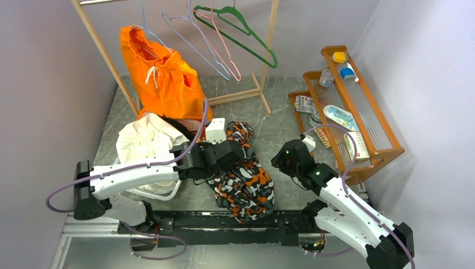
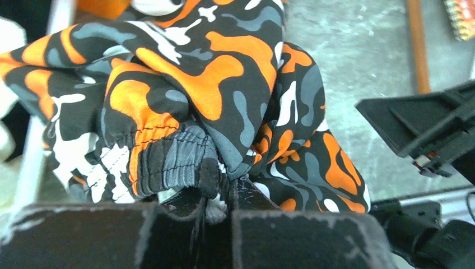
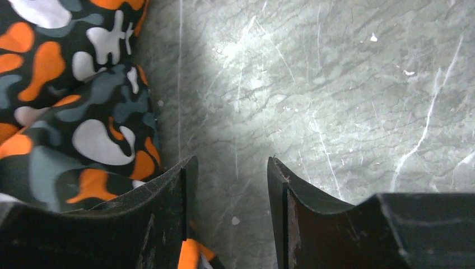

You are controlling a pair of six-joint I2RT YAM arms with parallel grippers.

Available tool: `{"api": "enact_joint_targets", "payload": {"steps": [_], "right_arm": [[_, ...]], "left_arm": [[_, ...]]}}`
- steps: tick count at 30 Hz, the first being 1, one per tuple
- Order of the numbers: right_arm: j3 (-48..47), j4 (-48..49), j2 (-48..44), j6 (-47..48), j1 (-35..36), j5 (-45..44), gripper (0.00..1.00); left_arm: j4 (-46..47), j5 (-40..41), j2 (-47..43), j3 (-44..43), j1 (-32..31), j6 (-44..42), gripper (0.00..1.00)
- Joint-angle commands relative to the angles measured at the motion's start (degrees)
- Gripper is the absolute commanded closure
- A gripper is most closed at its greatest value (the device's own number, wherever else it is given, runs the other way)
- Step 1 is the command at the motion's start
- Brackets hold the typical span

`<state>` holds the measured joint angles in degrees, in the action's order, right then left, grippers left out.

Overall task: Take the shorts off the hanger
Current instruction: Pick up the shorts at the center of the board, then place the shorts in the basket.

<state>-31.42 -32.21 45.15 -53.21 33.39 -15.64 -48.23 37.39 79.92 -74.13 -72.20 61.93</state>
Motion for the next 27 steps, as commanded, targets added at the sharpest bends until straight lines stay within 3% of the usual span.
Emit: {"api": "enact_joint_targets", "payload": {"steps": [1, 10, 27], "right_arm": [[1.4, 2.8, 0.8, -1.5, 0.1, 1.3, 0.48], [1.8, 5.5, 2.6, -2.0, 0.1, 3.5, 0.49], [2.2, 8.9, 6.4, -1.5, 0.1, 6.7, 0.49]], "left_arm": [[-13.9, 9.7, -3.2, -2.8, 0.1, 8.6, 0.93], [-31.6, 15.6, -12.6, -6.4, 6.3, 16.9, 0.93], [-31.9, 22.0, -13.9, -25.2, 32.2, -8.7, 0.93]]}}
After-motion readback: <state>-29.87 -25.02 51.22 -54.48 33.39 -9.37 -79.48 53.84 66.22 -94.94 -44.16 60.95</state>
